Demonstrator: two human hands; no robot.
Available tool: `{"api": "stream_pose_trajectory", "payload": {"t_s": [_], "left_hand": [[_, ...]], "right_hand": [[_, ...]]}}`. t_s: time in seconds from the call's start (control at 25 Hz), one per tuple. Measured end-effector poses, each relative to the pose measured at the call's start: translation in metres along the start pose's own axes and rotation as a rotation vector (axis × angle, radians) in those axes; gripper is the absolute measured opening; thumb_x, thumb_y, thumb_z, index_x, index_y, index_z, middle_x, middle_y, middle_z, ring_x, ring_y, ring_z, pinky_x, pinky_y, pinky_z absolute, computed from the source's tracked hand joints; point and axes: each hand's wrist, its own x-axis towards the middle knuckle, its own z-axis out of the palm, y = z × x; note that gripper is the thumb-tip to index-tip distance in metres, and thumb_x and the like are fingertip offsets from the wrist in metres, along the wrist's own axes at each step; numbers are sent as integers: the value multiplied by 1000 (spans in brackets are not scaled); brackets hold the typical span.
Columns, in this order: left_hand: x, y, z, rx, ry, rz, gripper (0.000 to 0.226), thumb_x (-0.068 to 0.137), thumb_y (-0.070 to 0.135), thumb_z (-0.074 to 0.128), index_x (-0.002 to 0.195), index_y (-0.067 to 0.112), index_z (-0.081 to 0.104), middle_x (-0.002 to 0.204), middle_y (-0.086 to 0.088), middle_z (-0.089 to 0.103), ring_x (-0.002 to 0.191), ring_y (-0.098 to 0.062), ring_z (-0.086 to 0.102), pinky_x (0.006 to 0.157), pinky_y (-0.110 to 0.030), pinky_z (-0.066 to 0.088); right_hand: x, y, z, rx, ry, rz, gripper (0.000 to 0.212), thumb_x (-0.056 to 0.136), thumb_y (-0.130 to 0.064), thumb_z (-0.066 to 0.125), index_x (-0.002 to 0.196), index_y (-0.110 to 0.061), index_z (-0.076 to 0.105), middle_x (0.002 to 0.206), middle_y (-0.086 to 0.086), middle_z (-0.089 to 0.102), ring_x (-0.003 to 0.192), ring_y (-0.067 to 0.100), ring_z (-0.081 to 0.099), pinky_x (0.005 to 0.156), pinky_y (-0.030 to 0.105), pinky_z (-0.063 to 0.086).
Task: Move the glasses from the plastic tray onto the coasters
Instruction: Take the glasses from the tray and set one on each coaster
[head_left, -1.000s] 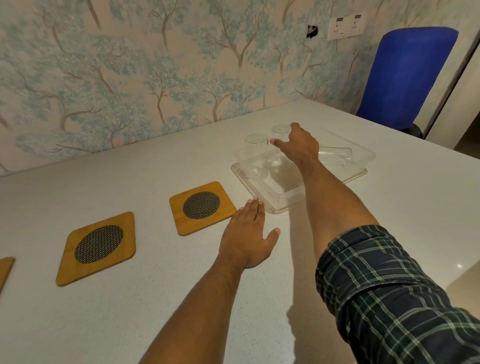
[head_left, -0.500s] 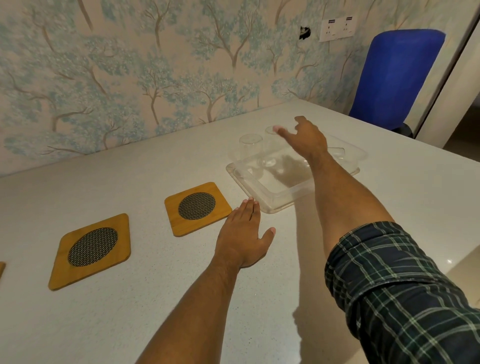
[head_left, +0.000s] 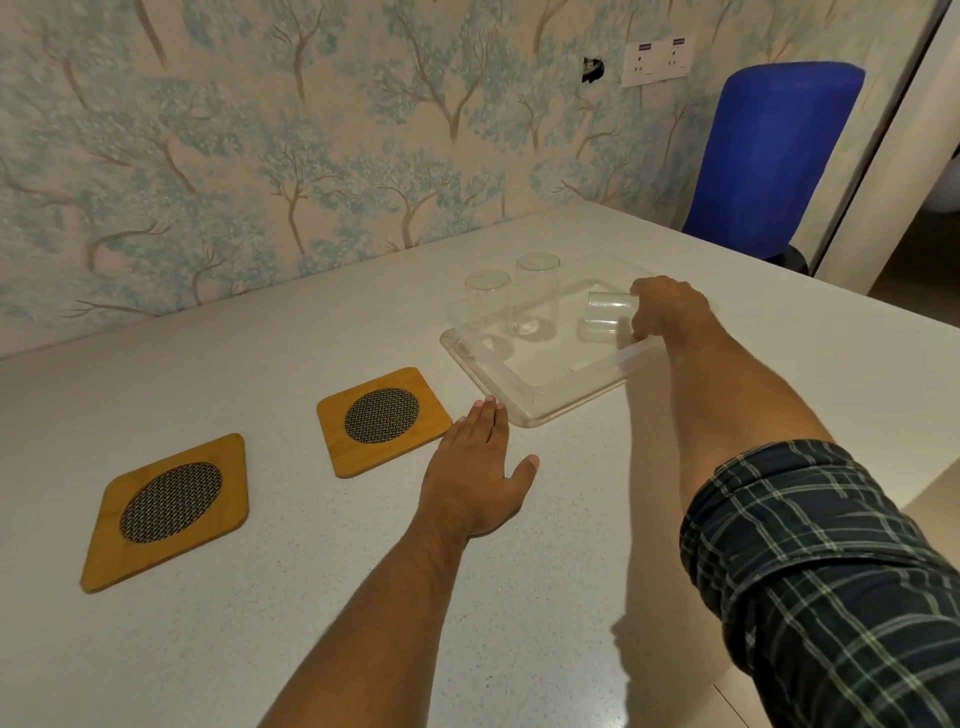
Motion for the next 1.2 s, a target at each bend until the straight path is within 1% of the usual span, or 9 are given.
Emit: {"api": "stream_pose_trajectory", "payload": {"t_s": [0.12,0.2,0.32,0.4,0.48,0.56,0.72,0.92,1.2], "left_hand": [[0,-1,0,2,3,-1,81,106,58,27,164,9,0,173,-7,-5,159,-17,-6,128,-33,-5],[1,-1,1,4,1,-1,81,105,59,27,164,10,0,173,-7,-5,159,-17,-6,128,-34,-4],[2,-2,1,7,7,2,81,105,59,26,164,10,0,173,-7,-5,159,-17,-6,128,-33,-5],[2,-2,2,8,9,6,81,105,60,25,164,10,0,173,-7,-5,159,-17,-6,127,-33,-5],[2,-2,3,10,11,5,81,105,60,25,164,11,0,173,-7,-5,159,-17,-6,127,-33,-5],[2,-2,4,9,11,6,81,105,60,25,164,11,0,173,-7,-5,159,-17,-6,128,-34,-4],[2,-2,4,11,19,9,81,105,60,25,164,10,0,173,-7,-4,159,-17,-6,127,-33,-5],[1,-2,3,7,24,8,81,105,60,25,164,10,1,173,-7,-4,159,-18,-6,127,-34,-6],[1,-1,4,18,19,7,82,104,59,26,164,10,0,173,-8,-5,159,-19,-6,128,-36,-5]], "right_hand": [[0,-3,5,-93,47,-14,53,91,-22,71,140,-16,51,131,13,59,118,34,57,102,45,45],[2,-6,4,-107,41,-7,52,89,-25,74,136,-16,53,128,13,60,117,33,55,102,46,43],[7,-10,-2,-29,1,31,60,77,-30,86,127,-15,58,122,12,61,114,32,55,100,46,45],[12,-11,-5,100,1,49,68,71,-32,90,128,-13,59,121,11,61,110,32,58,92,42,48],[17,-14,-8,254,68,59,75,67,-35,93,131,-12,60,126,11,60,113,32,59,88,41,48],[21,-21,-13,391,180,63,80,65,-37,95,132,-13,59,130,11,59,116,33,59,89,41,49],[30,-39,-20,510,342,92,84,64,-36,96,133,-15,53,132,9,58,117,31,60,89,39,50],[36,-61,-14,484,410,136,88,66,-33,96,135,-13,45,131,13,61,118,35,60,96,43,53],[44,-70,-2,437,480,156,78,76,-30,88,138,-11,44,132,15,58,119,34,53,100,41,49]]}}
